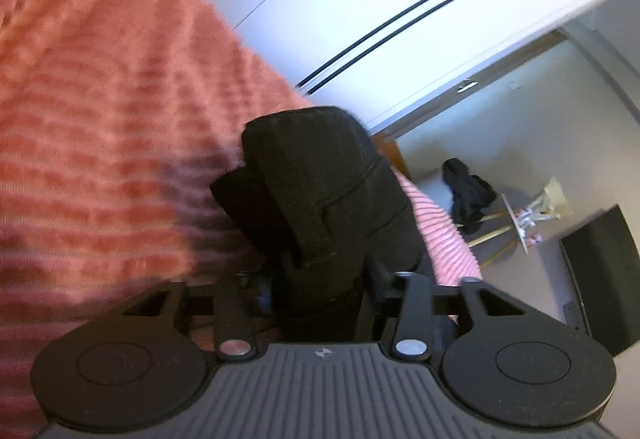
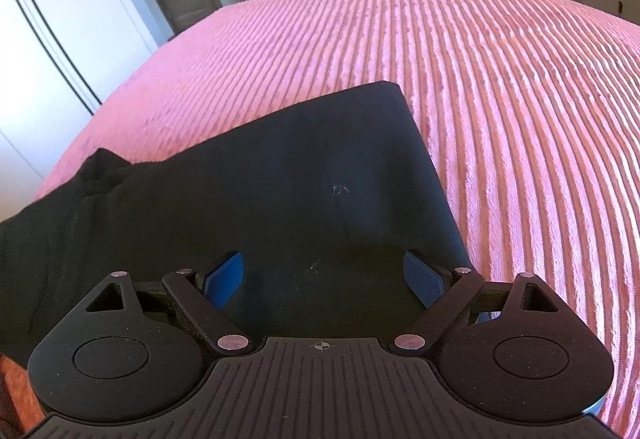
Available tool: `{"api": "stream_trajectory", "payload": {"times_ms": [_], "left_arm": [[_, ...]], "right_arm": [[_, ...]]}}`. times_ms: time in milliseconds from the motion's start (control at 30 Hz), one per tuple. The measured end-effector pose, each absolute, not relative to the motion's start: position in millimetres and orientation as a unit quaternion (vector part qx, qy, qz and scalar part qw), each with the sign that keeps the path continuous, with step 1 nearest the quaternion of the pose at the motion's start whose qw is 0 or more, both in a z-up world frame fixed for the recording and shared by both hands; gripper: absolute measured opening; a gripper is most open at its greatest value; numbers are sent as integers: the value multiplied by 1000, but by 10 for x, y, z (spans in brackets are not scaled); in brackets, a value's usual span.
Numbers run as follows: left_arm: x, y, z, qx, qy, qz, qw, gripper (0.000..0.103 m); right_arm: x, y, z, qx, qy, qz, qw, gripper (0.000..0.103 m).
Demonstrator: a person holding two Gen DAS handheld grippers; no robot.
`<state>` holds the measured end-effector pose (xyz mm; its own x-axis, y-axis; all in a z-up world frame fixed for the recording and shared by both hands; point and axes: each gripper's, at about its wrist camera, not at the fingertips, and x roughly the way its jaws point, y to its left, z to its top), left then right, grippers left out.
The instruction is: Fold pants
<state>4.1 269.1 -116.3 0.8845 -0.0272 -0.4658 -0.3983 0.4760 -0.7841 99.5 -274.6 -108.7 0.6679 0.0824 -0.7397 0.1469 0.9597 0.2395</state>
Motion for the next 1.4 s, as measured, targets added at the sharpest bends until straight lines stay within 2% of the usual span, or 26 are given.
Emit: {"api": "stream_trajectory", "payload": {"times_ms": [33,67,133,167,200,233,267,333,433,567,967,1000,1067,1133,1200,1300,1333,1400], "left_arm": [[72,2700,-1213,-507,218,109,827,69],[102,2697,-1241,-511,221,104,824,74],[177,2678,-1223,-501,227,101,829,80],[224,2651,-1180,-489,237,108,833,80],[257,2622,-1138,-476,244,115,837,76],[280,2593,-1095,-459,250,122,844,64],[285,2570,-1055,-444,254,126,850,59],[247,2574,-1017,-431,252,123,858,42],[167,2633,-942,-440,241,107,858,30],[162,2584,-786,-428,231,97,869,27],[165,2598,-850,-470,221,111,847,27],[165,2607,-868,-474,223,114,844,28],[185,2615,-895,-481,229,117,838,41],[233,2613,-930,-485,236,112,835,68],[312,2608,-966,-486,246,113,831,79],[391,2600,-1015,-488,257,133,824,79],[392,2591,-1025,-492,257,139,820,73],[372,2617,-1040,-498,254,146,816,61]], "right_arm": [[1003,-2717,-1091,131,410,-20,902,92],[1014,-2678,-1096,117,413,-22,903,92],[1032,-2605,-1108,91,420,-27,902,92],[1041,-2571,-1116,78,423,-28,902,93],[1053,-2526,-1126,65,426,-30,902,95],[1056,-2500,-1131,57,426,-31,902,96],[1059,-2485,-1136,54,426,-33,902,96],[1054,-2507,-1132,59,424,-32,903,96],[1026,-2575,-1113,84,416,-28,905,95],[949,-2688,-1060,121,396,-29,910,89],[923,-2759,-1054,159,389,-11,908,88],[915,-2765,-1049,162,384,-12,909,88],[888,-2772,-1034,169,376,-9,911,88],[853,-2772,-1009,175,362,-2,916,87],[821,-2778,-981,183,345,9,921,87],[796,-2790,-960,200,332,43,921,84],[797,-2787,-963,207,332,59,918,82],[825,-2778,-990,226,346,109,904,73]]}}
